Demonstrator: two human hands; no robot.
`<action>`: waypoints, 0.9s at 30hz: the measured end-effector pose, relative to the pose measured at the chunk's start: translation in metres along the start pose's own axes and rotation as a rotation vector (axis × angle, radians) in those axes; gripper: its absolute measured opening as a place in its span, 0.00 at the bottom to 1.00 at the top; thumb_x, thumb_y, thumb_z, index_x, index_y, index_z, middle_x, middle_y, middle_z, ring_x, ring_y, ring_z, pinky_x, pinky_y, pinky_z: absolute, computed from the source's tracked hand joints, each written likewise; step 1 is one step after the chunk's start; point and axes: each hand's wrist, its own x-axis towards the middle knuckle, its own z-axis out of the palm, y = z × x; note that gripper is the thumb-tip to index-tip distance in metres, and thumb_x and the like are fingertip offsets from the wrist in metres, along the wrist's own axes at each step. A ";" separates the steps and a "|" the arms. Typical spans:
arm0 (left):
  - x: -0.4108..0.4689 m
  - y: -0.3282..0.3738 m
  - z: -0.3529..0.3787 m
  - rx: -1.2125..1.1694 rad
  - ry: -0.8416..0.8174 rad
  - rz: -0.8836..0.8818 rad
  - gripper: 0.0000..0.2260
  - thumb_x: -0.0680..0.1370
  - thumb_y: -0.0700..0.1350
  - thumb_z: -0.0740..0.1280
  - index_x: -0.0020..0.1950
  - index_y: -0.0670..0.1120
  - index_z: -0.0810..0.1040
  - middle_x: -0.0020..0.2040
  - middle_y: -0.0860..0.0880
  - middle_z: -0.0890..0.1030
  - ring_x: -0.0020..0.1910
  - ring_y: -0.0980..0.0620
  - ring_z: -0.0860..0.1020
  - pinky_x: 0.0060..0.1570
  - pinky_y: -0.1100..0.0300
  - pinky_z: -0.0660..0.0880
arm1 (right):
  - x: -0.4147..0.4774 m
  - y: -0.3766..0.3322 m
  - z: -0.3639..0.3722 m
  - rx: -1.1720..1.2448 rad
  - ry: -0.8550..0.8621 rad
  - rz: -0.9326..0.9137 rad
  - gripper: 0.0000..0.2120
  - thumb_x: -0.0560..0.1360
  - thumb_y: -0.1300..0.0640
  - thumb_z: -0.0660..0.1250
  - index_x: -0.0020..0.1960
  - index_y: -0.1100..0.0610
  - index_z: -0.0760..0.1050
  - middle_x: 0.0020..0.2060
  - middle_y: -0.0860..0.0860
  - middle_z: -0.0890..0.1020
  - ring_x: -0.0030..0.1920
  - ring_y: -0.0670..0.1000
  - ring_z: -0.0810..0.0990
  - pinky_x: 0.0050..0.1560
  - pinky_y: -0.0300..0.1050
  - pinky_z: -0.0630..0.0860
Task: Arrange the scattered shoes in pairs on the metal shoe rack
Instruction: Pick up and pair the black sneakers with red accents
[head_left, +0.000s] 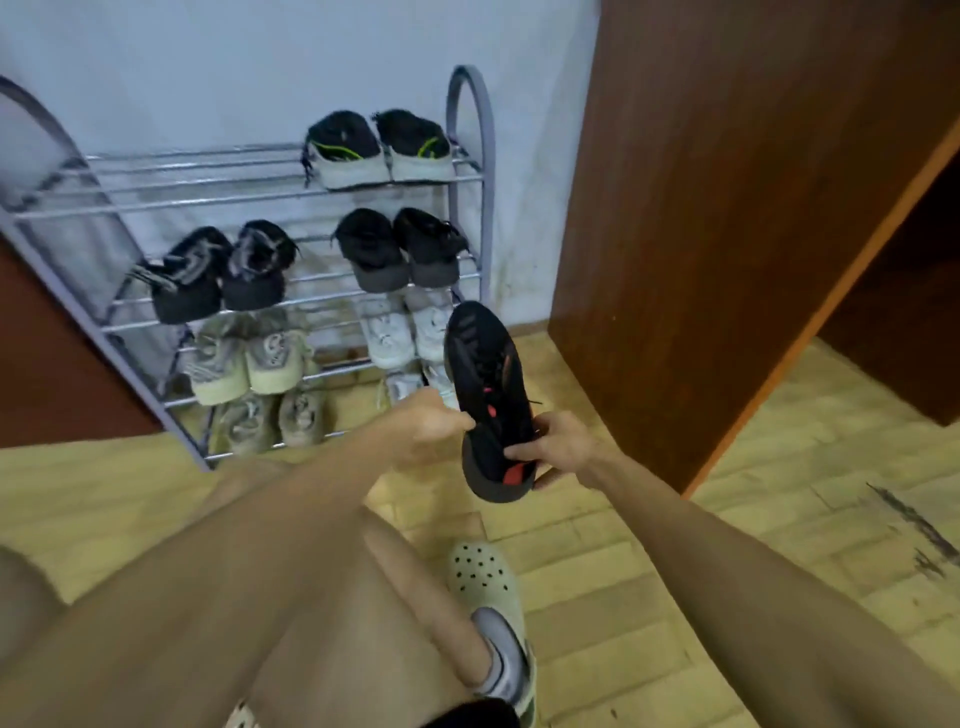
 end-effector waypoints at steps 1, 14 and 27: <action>-0.005 -0.003 -0.018 -0.048 0.040 -0.009 0.23 0.77 0.51 0.67 0.67 0.41 0.69 0.61 0.44 0.73 0.56 0.46 0.75 0.52 0.52 0.75 | 0.001 -0.024 0.005 -0.005 -0.011 -0.049 0.12 0.73 0.63 0.73 0.54 0.58 0.74 0.49 0.55 0.82 0.47 0.57 0.82 0.37 0.49 0.83; -0.146 -0.099 -0.196 -0.606 0.587 0.069 0.07 0.76 0.35 0.68 0.53 0.40 0.78 0.43 0.43 0.82 0.35 0.47 0.79 0.26 0.61 0.77 | -0.036 -0.258 0.162 -0.182 -0.311 -0.496 0.15 0.72 0.59 0.74 0.58 0.56 0.79 0.48 0.51 0.85 0.50 0.55 0.85 0.51 0.57 0.82; -0.216 -0.313 -0.203 -0.895 0.743 -0.158 0.11 0.77 0.40 0.68 0.59 0.41 0.77 0.57 0.44 0.82 0.55 0.45 0.79 0.52 0.51 0.78 | -0.062 -0.257 0.399 -0.502 -0.461 -0.434 0.13 0.70 0.64 0.75 0.54 0.64 0.80 0.48 0.59 0.85 0.46 0.59 0.85 0.45 0.53 0.84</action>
